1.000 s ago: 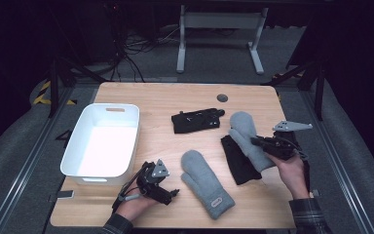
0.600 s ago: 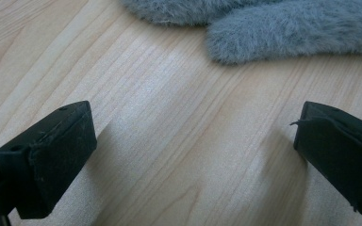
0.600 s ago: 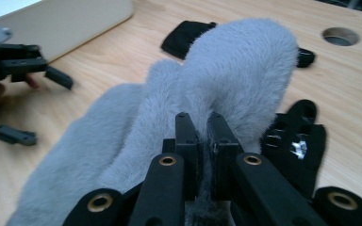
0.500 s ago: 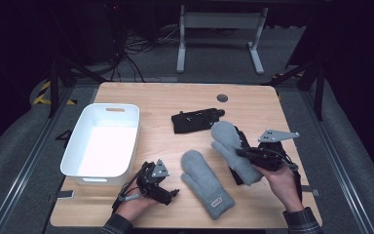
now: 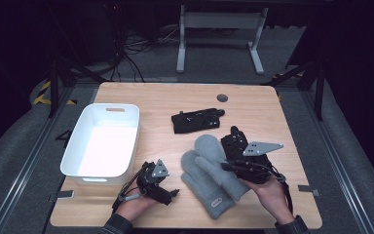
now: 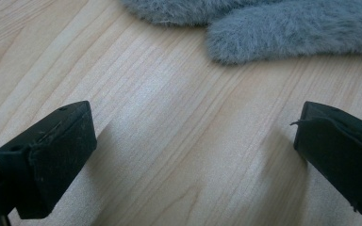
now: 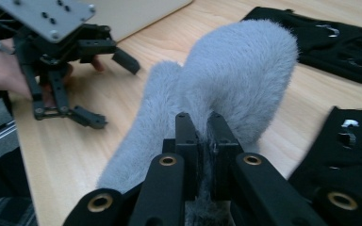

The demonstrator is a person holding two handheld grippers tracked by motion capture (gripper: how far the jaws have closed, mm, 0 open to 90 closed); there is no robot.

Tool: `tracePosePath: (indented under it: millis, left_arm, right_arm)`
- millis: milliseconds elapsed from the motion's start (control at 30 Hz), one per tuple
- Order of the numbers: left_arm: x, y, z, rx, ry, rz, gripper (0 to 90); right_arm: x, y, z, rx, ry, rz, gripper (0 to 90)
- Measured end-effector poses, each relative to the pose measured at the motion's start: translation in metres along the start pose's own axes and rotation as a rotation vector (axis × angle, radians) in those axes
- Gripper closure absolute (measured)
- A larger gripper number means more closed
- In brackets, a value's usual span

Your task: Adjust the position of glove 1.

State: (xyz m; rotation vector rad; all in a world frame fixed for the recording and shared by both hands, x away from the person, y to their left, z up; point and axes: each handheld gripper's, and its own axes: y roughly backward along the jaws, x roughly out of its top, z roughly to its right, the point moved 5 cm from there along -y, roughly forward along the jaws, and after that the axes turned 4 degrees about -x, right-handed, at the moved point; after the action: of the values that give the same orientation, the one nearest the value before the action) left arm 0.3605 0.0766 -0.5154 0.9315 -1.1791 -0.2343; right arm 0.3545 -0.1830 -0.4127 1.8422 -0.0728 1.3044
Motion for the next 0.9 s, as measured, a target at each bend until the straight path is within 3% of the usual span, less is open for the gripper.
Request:
tracePosePath:
  millis: [267,400,900]
  left_arm:
    - [0.000,0.000,0.000,0.000,0.000,0.000,0.1]
    - [0.000,0.000,0.000,0.000,0.000,0.000,0.1]
    - [0.000,0.000,0.000,0.000,0.000,0.000,0.1]
  right_arm:
    - [-0.006,-0.012,-0.021,0.038,0.009,-0.019,86.6]
    - [-0.008,-0.018,-0.028,0.035,0.015,-0.028,86.6]
    - [-0.019,-0.038,-0.033,0.035,0.005,-0.066,84.4]
